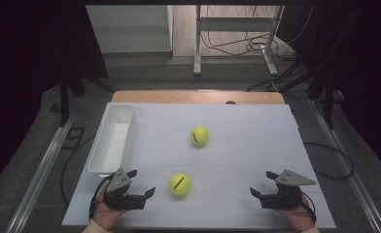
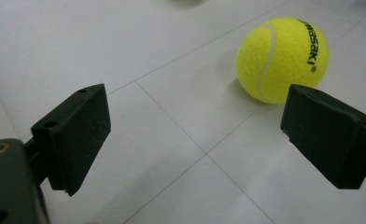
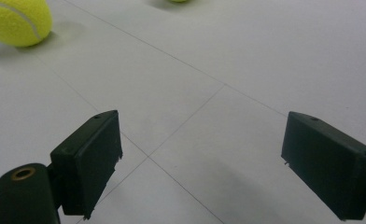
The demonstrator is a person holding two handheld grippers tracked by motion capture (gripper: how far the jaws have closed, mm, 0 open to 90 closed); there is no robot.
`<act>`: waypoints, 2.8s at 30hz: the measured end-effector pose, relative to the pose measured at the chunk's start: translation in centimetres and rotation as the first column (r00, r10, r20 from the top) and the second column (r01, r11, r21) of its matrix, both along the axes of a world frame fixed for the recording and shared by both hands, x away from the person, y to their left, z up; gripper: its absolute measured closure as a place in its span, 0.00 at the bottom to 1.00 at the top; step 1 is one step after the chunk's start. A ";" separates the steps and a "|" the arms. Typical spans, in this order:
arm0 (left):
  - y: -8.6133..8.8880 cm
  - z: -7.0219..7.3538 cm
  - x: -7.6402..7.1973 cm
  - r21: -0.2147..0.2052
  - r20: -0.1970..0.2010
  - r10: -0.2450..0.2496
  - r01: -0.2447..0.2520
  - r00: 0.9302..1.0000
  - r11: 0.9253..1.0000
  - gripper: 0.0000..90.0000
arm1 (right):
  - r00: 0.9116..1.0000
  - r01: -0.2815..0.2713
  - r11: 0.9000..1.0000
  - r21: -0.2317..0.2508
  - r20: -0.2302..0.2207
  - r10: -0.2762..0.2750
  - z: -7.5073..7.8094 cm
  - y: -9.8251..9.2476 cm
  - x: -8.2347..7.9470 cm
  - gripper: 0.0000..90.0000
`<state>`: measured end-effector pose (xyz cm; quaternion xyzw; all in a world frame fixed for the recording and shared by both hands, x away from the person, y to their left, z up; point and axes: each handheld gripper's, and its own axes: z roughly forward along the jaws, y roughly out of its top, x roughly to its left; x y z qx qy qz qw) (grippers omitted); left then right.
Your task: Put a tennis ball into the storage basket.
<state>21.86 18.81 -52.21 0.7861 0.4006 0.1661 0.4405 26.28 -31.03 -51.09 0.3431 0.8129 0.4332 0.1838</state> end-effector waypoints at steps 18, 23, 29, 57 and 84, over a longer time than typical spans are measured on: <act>-0.2 -0.1 0.2 0.005 -0.014 -0.003 0.003 1.000 1.000 0.10 | 1.000 -0.006 1.000 -0.007 0.001 0.006 -0.1 0.1 0.0 0.14; -0.2 -0.1 0.2 0.004 -0.017 -0.006 0.006 1.000 1.000 0.10 | 1.000 -0.005 1.000 -0.009 0.001 0.005 -0.1 0.1 0.0 0.14; -0.3 0.2 0.2 0.001 -0.011 -0.009 0.009 1.000 1.000 0.10 | 1.000 -0.004 1.000 -0.010 0.001 0.004 -0.1 0.1 0.0 0.14; -2.0 2.3 1.0 -0.032 -0.049 -0.076 0.074 0.996 0.997 0.10 | 1.000 -0.002 1.000 -0.011 -0.008 0.001 -0.2 0.0 0.0 0.14; -6.1 3.5 2.2 -0.003 -0.065 -0.156 0.156 0.986 0.988 0.10 | 1.000 -0.005 1.000 -0.013 -0.012 0.005 -0.1 0.0 0.0 0.14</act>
